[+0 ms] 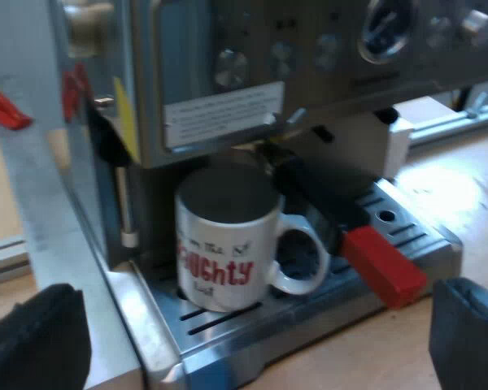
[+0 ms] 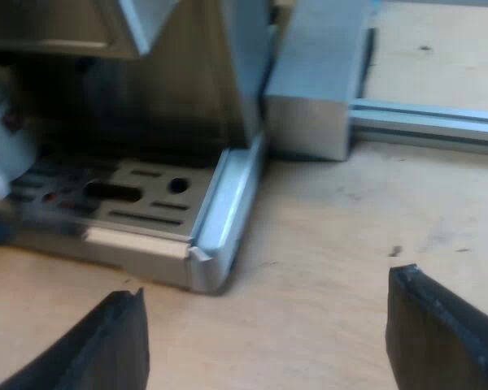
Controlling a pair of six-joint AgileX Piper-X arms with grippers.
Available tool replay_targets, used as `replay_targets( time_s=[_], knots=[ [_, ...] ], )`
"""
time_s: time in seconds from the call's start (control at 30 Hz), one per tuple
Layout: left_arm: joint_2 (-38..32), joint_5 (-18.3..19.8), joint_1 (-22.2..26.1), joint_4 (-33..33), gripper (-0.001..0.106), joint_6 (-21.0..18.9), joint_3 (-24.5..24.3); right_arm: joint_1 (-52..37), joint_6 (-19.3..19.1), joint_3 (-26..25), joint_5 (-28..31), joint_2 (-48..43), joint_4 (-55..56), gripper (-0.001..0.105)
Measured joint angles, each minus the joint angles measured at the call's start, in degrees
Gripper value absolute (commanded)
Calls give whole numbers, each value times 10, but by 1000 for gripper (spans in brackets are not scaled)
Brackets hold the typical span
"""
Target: Remove mug from coffee machine
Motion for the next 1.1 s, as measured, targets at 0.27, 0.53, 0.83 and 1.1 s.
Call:
replay_targets(
  time_s=[0.27, 0.53, 0.83, 1.1],
  knots=[
    [33, 45, -58, -55, 85, 2, 39, 81, -11, -1, -22, 62, -1, 63],
    [36, 52, -68, -123, 85, 2, 121, 174, -34, 9, -24, 87, -52, 63],
    [38, 52, -68, -210, 85, 2, 187, 242, -34, 91, -22, 86, -169, 63],
    [38, 52, -68, -211, 85, 2, 187, 253, -32, 164, -22, 86, -320, 63]
  ],
)
